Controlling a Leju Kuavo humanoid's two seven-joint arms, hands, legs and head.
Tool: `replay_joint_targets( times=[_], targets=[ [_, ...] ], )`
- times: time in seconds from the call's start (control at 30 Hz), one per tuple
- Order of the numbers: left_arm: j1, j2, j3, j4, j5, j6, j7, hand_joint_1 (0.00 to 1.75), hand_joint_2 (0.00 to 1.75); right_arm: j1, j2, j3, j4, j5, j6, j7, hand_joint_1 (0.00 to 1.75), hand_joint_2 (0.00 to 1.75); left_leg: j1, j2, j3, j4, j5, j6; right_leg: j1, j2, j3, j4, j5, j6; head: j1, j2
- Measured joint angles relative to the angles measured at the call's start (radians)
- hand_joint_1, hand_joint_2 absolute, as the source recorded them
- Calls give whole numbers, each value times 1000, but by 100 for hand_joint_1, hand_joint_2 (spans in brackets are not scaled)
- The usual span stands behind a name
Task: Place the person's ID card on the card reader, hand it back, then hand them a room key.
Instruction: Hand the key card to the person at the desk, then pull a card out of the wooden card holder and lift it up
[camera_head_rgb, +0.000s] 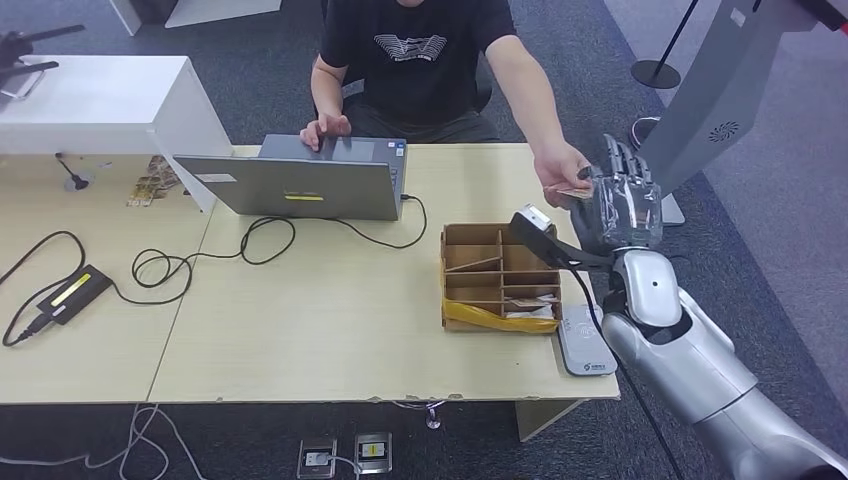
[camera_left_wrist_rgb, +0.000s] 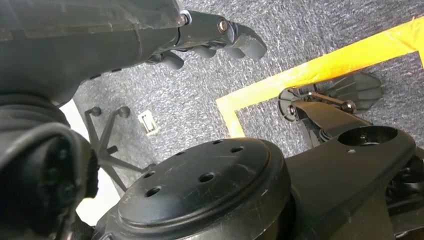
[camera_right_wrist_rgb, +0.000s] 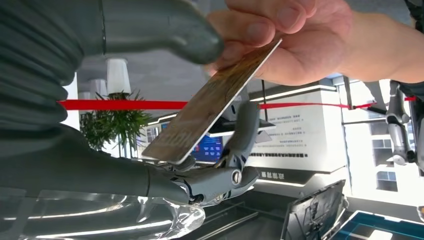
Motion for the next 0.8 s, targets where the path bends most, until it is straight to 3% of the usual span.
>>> replay_joint_targets(
  times=[0.57, 0.8],
  targets=[
    [6, 0, 0, 0, 11, 0, 0, 0, 0, 23, 3, 15, 6, 3, 18, -6, 0, 175, 0, 0, 0, 0, 0, 0, 0, 0, 0, 0, 0, 0, 0, 0],
    [21, 0, 0, 0, 26, 0, 0, 0, 0, 71, -34, 13, -62, -49, 59, 39, 0, 175, 0, 0, 1, 0, 0, 0, 0, 0, 0, 0, 0, 0, 0, 0]
  ],
)
